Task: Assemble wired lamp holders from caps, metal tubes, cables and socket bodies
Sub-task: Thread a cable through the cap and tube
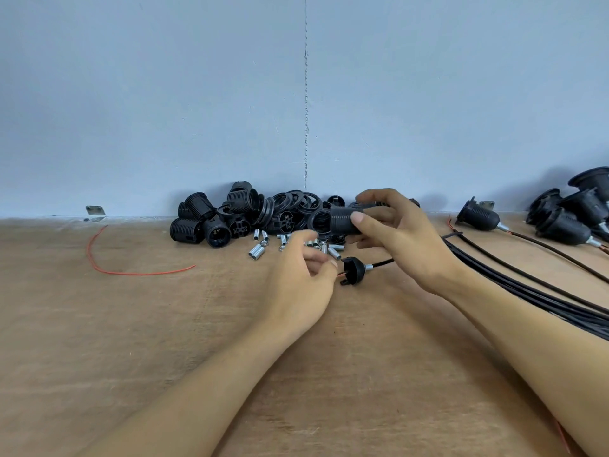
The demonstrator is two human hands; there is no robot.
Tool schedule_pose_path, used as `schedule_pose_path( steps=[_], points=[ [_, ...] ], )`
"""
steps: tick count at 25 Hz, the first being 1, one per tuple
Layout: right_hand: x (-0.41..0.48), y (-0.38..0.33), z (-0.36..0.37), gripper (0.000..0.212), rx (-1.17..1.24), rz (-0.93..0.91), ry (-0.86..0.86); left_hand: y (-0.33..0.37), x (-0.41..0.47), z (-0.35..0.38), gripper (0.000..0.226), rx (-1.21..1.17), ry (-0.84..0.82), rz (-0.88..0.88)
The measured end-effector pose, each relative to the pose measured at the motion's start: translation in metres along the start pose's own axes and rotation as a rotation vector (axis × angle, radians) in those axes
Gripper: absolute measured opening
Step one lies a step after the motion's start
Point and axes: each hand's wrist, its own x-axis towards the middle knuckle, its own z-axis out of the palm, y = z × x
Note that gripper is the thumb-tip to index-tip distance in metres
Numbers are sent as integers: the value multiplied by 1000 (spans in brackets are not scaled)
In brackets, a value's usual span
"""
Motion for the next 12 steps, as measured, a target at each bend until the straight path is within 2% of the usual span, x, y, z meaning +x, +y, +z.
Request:
schedule_pose_path(
  steps=[3, 4, 6, 8, 12],
  points=[
    [-2, -8, 7, 19, -9, -15, -128, 5, -3, -5, 64, -134, 91, 82],
    [-3, -8, 9, 19, -28, -33, -160, 5, -4, -6, 61, -126, 100, 130],
    [-5, -7, 13, 17, -86, -41, -191, 5, -5, -7, 40, -47, 110, 193],
    [-8, -3, 13, 16, -182, -39, -201, 3, -4, -10, 38, 0, 154, 174],
    [-8, 3, 7, 11, -649, -173, -315, -4, 3, -23, 42, 9, 197, 45]
  ],
)
